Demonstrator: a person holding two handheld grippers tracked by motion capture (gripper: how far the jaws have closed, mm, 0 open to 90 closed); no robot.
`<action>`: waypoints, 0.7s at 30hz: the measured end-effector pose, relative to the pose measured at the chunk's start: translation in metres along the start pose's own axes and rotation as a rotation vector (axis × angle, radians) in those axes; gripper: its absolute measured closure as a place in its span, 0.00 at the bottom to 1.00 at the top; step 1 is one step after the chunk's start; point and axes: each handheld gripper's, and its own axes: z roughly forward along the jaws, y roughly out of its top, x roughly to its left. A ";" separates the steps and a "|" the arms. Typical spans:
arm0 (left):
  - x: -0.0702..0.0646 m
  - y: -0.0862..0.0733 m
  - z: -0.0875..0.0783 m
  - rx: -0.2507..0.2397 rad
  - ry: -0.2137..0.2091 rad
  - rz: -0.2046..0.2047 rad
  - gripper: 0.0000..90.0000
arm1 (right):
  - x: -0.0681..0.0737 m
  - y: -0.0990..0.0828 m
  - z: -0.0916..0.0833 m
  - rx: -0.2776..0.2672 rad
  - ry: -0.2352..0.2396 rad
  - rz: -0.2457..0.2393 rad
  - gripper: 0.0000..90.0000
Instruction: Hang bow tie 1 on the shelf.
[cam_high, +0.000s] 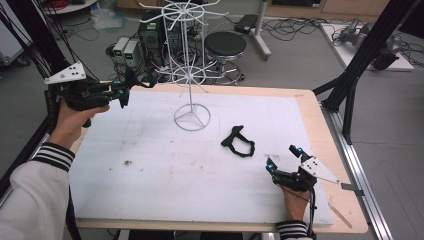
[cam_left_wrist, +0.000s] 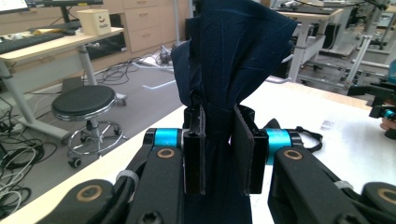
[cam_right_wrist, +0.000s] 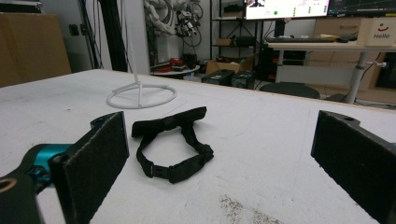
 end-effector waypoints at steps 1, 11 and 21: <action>0.000 0.000 0.000 0.000 0.000 0.000 0.83 | 0.000 0.000 0.000 0.000 0.001 0.000 0.04; -0.003 0.004 0.013 -0.001 -0.023 -0.005 0.83 | 0.000 0.000 0.000 0.000 0.001 0.001 0.04; -0.003 -0.002 0.028 0.010 -0.036 -0.022 0.83 | 0.000 0.000 0.000 0.001 0.002 0.002 0.04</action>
